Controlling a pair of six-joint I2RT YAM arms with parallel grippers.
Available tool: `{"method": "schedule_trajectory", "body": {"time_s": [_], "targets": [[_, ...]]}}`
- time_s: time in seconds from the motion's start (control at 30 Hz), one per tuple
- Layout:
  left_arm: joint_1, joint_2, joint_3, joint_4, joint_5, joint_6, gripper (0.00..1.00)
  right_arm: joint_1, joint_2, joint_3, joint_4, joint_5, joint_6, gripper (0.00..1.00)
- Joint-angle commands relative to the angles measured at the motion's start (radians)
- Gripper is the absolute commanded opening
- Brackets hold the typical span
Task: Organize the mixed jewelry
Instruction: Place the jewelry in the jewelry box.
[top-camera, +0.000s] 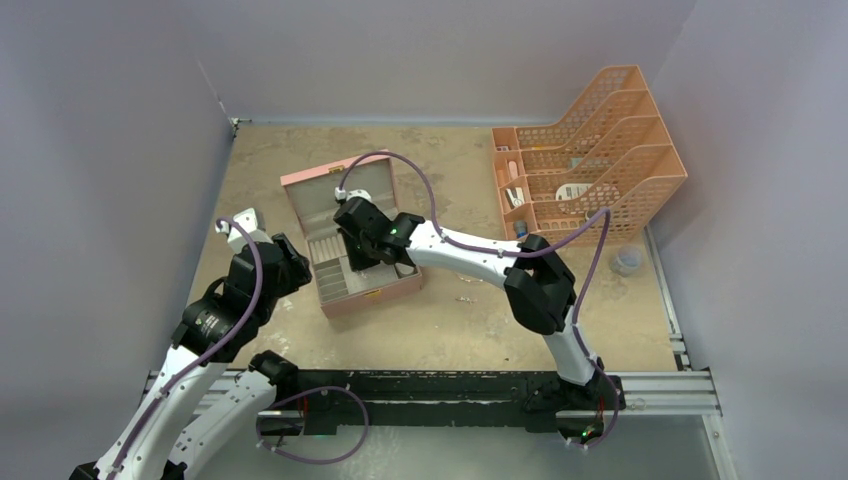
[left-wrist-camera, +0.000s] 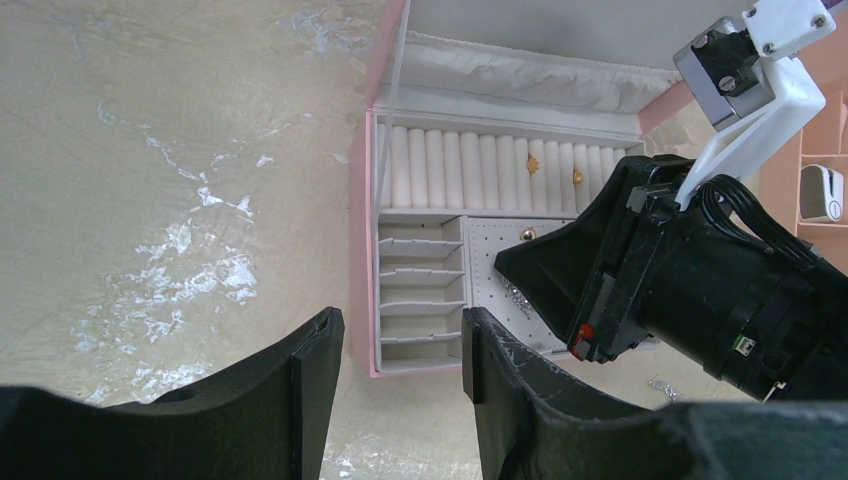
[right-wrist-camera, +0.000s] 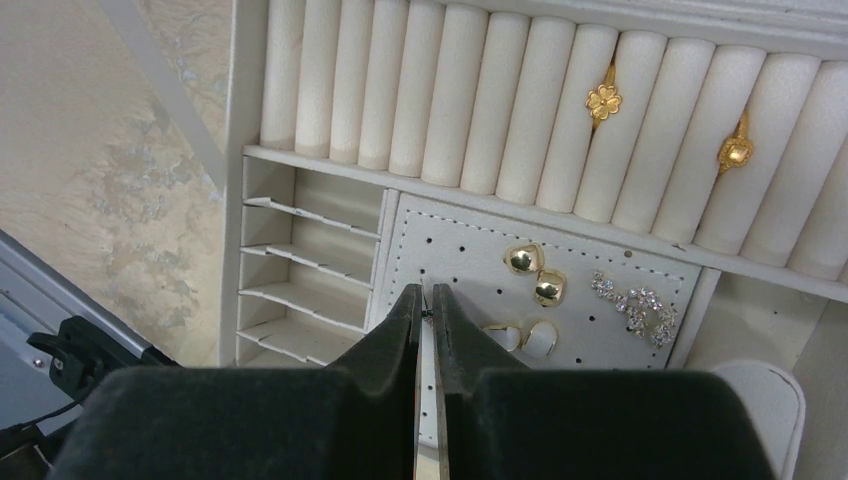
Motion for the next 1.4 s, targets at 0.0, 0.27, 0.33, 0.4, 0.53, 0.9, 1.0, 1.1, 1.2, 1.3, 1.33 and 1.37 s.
{"method": "schedule_trajectory", "body": {"time_s": [0.0, 0.27, 0.33, 0.4, 0.53, 0.9, 1.0, 1.1, 1.2, 1.3, 1.33, 1.37], "targets": [[0.006, -0.005, -0.001, 0.038, -0.006, 0.013, 0.47, 0.005, 0.006, 0.052, 0.002, 0.023, 0.013, 0.08], [0.006, -0.009, -0.003, 0.038, -0.007, 0.012, 0.47, 0.002, 0.035, 0.082, -0.011, 0.035, 0.034, 0.08], [0.006, -0.011, -0.003, 0.038, -0.008, 0.013, 0.47, -0.001, 0.044, 0.094, -0.024, 0.040, 0.041, 0.08], [0.006, -0.011, -0.003, 0.038, -0.007, 0.013, 0.47, -0.002, 0.047, 0.097, -0.030, 0.050, 0.046, 0.08], [0.006, -0.011, -0.003, 0.038, -0.008, 0.012, 0.47, -0.005, 0.047, 0.097, -0.031, 0.065, 0.052, 0.08], [0.006, -0.009, -0.002, 0.038, -0.006, 0.012, 0.47, -0.006, 0.068, 0.110, -0.049, 0.097, 0.071, 0.08], [0.006, -0.011, -0.004, 0.037, -0.006, 0.011, 0.47, -0.006, 0.075, 0.119, -0.053, 0.107, 0.077, 0.08], [0.006, -0.012, -0.003, 0.038, -0.007, 0.011, 0.47, -0.007, 0.081, 0.127, -0.065, 0.108, 0.081, 0.08], [0.006, -0.011, -0.003, 0.036, -0.005, 0.011, 0.47, -0.008, 0.079, 0.121, -0.070, 0.099, 0.079, 0.10], [0.006, -0.012, -0.004, 0.036, -0.006, 0.011, 0.47, -0.008, 0.076, 0.117, -0.071, 0.094, 0.073, 0.12], [0.006, -0.012, -0.004, 0.036, -0.005, 0.011, 0.47, -0.008, 0.075, 0.118, -0.072, 0.093, 0.071, 0.13], [0.006, -0.013, -0.004, 0.036, -0.005, 0.010, 0.47, -0.008, 0.075, 0.120, -0.071, 0.091, 0.070, 0.13]]}}
